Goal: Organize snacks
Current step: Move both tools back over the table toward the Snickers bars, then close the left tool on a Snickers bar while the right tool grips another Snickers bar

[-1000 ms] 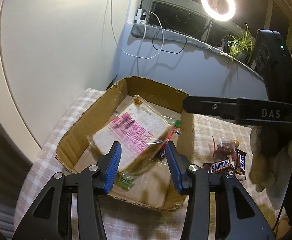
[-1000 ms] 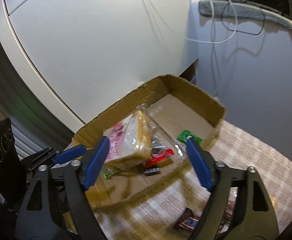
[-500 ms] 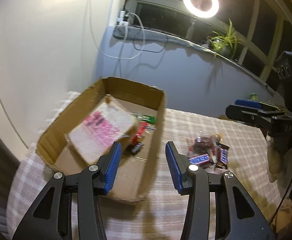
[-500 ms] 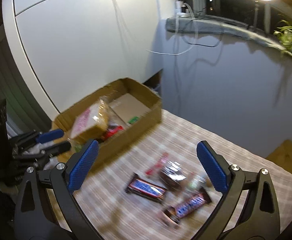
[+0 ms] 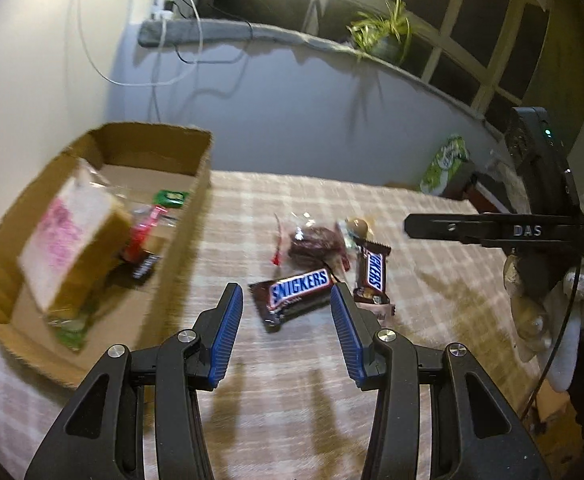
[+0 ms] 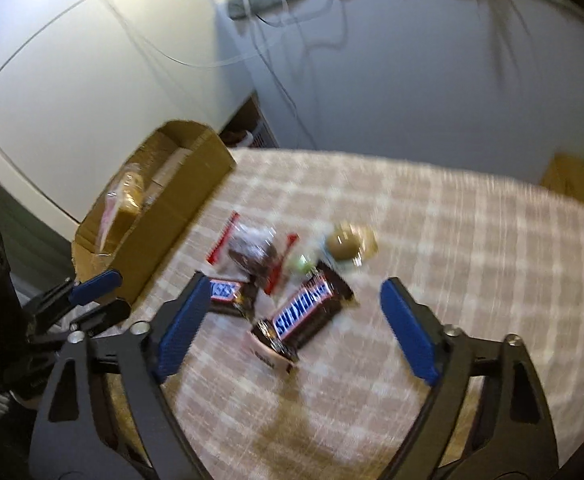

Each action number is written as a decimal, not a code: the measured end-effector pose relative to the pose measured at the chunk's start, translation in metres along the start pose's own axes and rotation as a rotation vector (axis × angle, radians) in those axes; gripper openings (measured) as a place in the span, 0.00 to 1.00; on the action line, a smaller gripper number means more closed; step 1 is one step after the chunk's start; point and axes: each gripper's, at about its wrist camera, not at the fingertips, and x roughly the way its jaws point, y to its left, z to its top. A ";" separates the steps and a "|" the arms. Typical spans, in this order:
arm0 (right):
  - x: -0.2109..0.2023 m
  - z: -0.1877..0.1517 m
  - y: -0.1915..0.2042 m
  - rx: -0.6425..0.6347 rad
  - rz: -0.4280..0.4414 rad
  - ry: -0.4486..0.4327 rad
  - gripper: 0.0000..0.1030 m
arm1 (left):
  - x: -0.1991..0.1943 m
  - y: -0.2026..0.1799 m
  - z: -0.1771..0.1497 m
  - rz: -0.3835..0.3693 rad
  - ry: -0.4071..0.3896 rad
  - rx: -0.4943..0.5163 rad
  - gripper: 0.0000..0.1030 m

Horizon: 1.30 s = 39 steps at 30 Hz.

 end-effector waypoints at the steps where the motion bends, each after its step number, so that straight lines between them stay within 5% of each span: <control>1: 0.005 -0.002 -0.003 0.019 0.005 0.020 0.73 | 0.004 -0.001 0.001 -0.009 0.011 0.000 0.43; 8: 0.035 -0.015 -0.015 0.111 0.032 0.119 0.56 | 0.035 -0.008 0.014 -0.040 0.078 0.007 0.44; 21: 0.060 -0.007 -0.014 0.134 -0.003 0.176 0.54 | 0.092 0.011 0.032 -0.081 0.255 -0.089 0.44; 35: 0.061 -0.009 -0.002 -0.004 -0.083 0.221 0.42 | 0.082 -0.030 0.007 0.013 0.274 0.151 0.43; 39: 0.053 -0.014 -0.003 -0.045 -0.124 0.228 0.41 | 0.086 -0.032 0.002 0.058 0.263 0.166 0.28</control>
